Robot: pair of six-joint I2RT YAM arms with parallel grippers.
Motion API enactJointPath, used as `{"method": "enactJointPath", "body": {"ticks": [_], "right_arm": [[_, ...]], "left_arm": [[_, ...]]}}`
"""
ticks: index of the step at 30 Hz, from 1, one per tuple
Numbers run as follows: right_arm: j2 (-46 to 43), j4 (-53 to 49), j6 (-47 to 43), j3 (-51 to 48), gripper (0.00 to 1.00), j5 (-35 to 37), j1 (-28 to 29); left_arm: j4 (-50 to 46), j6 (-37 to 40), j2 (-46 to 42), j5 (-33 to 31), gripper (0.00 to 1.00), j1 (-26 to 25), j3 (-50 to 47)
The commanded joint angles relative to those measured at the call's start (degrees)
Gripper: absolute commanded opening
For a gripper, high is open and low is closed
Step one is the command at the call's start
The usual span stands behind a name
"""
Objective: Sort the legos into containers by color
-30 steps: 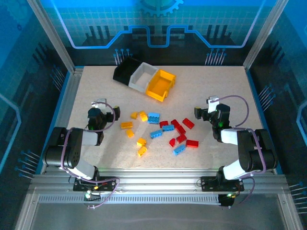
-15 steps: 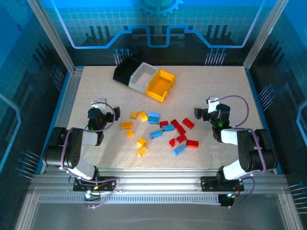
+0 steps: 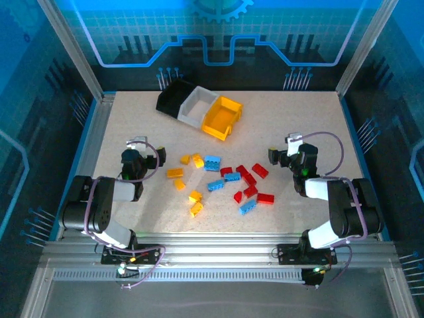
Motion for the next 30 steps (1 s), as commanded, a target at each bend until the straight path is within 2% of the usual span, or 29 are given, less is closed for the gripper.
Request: {"method": "enactJointPath", "body": {"ticks": [1,8,10,12,17,20,24,27,30], "right_arm": [[0.45,1.88,-0.55,-0.36,1.0,0.3,0.54],[0.4,1.95,-0.52,-0.53,1.0,0.14,0.5],[0.29,1.59,-0.44,-0.28,1.0,0.38,0.5],[-0.82,-2.24,-0.12,1.36,1.0,0.91,0.55],[-4.22,-13.33,0.98,5.83,1.0,2.76,0.44],[-7.13,-23.29,3.89,9.69,1.0,4.66,0.38],[-10.37,-41.48,14.37,17.08,1.0,5.92,-0.1],[-10.34,-56.63,19.34,24.62,1.0,4.47,-0.27],[-10.03,-67.34,22.7,30.75,1.0,1.94,0.21]], "left_arm": [[0.7,1.29,0.22,1.24,0.99,-0.17,1.03],[0.78,1.33,0.18,1.18,0.99,-0.12,0.95],[0.51,0.4,-0.53,-1.54,0.99,-0.11,0.85],[-1.29,-0.85,-2.77,-3.95,0.99,0.16,0.91],[-8.28,-1.19,-8.17,-5.09,0.99,0.16,2.17],[-17.67,-1.3,-12.56,-5.01,0.99,0.16,5.43],[-39.34,-8.28,-16.65,-10.61,0.99,0.16,15.78],[-52.08,-12.48,-17.98,-9.54,0.99,0.16,22.8],[-59.86,-16.03,-19.18,-7.89,0.99,0.14,27.18]]}}
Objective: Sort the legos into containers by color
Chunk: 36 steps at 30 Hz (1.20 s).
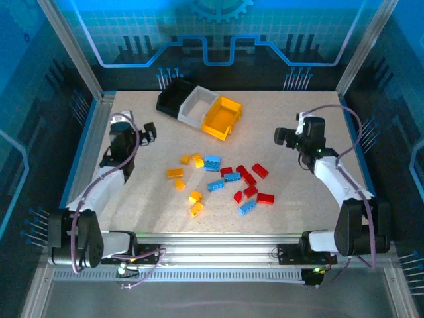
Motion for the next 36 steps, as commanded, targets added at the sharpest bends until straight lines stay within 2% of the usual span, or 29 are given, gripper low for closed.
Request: {"method": "enactJointPath", "body": {"ticks": [1,4,6,8,12,15,23,30,36], "right_arm": [[-0.84,-20.24,7.34,4.72,1.0,-3.23,0.48],[-0.98,-27.02,7.66,7.44,1.0,-4.64,2.39],[-0.54,-32.22,8.42,9.63,1.0,-4.63,3.72],[0.71,-36.84,8.84,11.44,1.0,-5.88,4.66],[4.33,-44.24,8.88,13.8,1.0,-7.68,7.28],[8.31,-47.44,7.74,15.02,0.96,-8.31,9.44],[18.99,-48.7,1.24,18.9,0.89,-3.01,16.63],[27.88,-48.24,-1.22,24.03,0.81,0.87,18.26],[31.83,-48.15,-1.88,26.43,0.77,2.46,18.24]], "left_arm": [[-16.9,-7.04,-2.62,-0.27,0.99,0.04,3.62],[-20.82,-11.92,-5.82,-1.17,0.99,-0.14,3.92],[-23.83,-14.96,-7.5,1.59,0.99,-0.14,4.42],[-26.52,-15.52,-7.92,5.92,0.99,-0.54,5.33],[-32.06,-16.75,-7.63,10.92,0.99,-2.6,6.77],[-34.15,-16.1,-8.48,13.51,0.99,-4.85,6.82],[-36.14,-17.22,-9.8,18.42,0.99,-7.17,4.65],[-36.33,-17.43,-9.54,19.04,0.99,-7.17,4.01],[-36.49,-17.09,-9.1,18.57,0.99,-7.17,4.01]]}}
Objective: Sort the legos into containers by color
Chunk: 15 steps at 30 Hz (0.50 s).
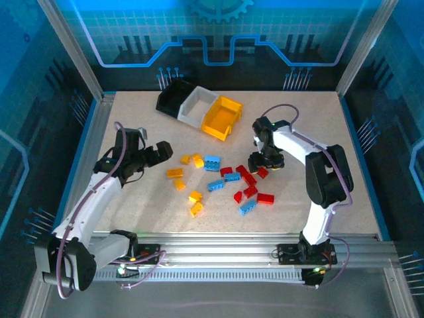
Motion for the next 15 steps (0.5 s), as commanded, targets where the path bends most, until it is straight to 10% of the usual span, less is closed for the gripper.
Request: {"method": "enactJointPath", "body": {"ticks": [1,15], "right_arm": [[1.8,-1.49,-1.17,2.1,0.77,2.16,0.56],[5.7,0.2,-1.53,3.28,0.68,3.47,0.29]], "left_arm": [[-1.21,-0.71,-0.39,1.13,0.99,-0.1,-0.45],[-0.4,-0.88,0.59,1.04,0.99,-0.06,-0.85]]}}
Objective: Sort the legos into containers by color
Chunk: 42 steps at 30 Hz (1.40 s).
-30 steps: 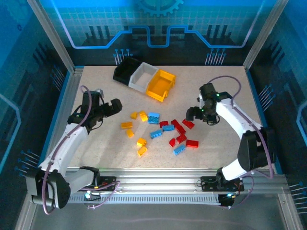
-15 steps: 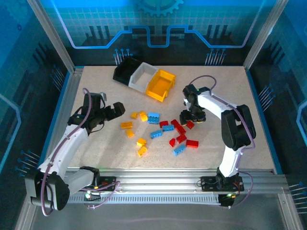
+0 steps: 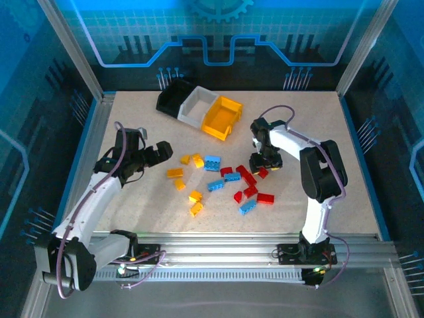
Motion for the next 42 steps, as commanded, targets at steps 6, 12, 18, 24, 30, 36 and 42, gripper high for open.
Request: {"method": "enactJointPath", "body": {"ticks": [6,12,18,24,30,36,42], "right_arm": [[3.15,0.36,0.08,2.58,0.65,2.46,0.38],[3.99,0.9,1.0,3.02,0.58,3.83,0.37],[3.74,1.37,1.81,3.02,0.48,3.68,0.47],[2.4,1.95,1.95,2.16,0.39,3.24,0.36],[0.13,3.37,3.16,0.31,0.34,1.4,-0.28],[-2.65,4.78,5.24,-0.75,0.33,-2.83,-2.02],[-6.13,6.12,7.75,-1.35,0.32,-8.49,-4.72]], "left_arm": [[-0.56,-0.62,1.07,1.06,0.99,0.0,-0.31],[-0.62,-0.66,1.27,1.23,0.99,-0.05,-0.34],[-0.47,-0.72,1.55,1.32,0.99,-0.07,-0.34],[-0.7,-0.93,1.59,1.55,0.99,-0.07,-0.21],[-0.97,-1.3,1.48,1.83,0.99,-0.05,-0.74],[-0.89,-1.78,1.14,2.5,0.99,-0.05,-0.69],[-0.62,-2.3,1.44,3.55,0.99,-0.07,-0.51]]}}
